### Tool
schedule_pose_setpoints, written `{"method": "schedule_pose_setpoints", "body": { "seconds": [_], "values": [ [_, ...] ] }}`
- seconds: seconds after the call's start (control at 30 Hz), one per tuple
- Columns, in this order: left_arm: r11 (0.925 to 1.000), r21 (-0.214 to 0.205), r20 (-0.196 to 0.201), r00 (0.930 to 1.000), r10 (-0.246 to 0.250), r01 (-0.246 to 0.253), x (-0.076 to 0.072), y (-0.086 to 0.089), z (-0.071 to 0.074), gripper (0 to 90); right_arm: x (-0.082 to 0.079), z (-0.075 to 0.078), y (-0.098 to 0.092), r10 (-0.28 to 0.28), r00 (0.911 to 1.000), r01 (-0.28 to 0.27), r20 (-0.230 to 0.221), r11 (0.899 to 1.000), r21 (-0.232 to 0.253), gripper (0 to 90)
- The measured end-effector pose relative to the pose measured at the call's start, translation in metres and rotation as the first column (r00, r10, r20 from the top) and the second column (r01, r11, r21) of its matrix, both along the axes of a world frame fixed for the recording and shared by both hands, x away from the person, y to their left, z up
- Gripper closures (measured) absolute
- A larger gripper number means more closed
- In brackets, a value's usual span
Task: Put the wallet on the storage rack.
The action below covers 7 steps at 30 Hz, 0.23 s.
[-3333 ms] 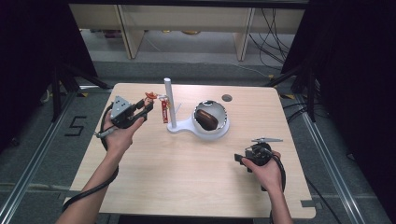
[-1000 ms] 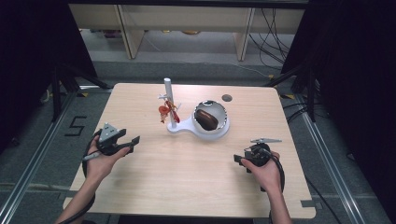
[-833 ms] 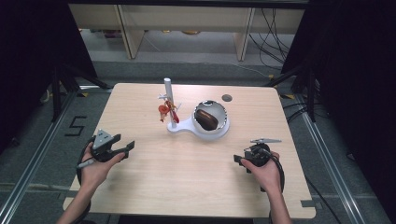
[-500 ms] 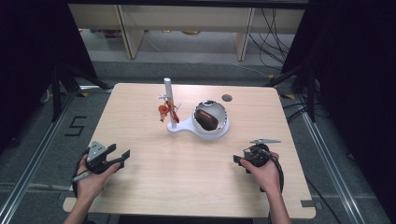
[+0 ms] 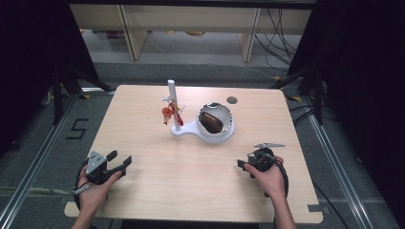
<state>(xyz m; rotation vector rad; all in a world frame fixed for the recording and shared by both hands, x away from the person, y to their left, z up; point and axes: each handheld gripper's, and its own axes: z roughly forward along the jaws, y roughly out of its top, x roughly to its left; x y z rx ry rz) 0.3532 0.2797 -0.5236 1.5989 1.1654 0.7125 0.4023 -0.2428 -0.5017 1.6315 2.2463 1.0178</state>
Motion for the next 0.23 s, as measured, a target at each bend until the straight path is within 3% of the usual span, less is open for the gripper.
{"method": "schedule_pose_setpoints", "body": {
  "seconds": [0.23],
  "values": [
    [0.9999,0.016,-0.003,1.0000,0.004,-0.004,-0.0006,-0.0012,0.0005,32.6,-0.0002,0.0002,-0.0001,0.008,1.0000,-0.008,0.003,1.000,0.002,44.0]
  ]
}}
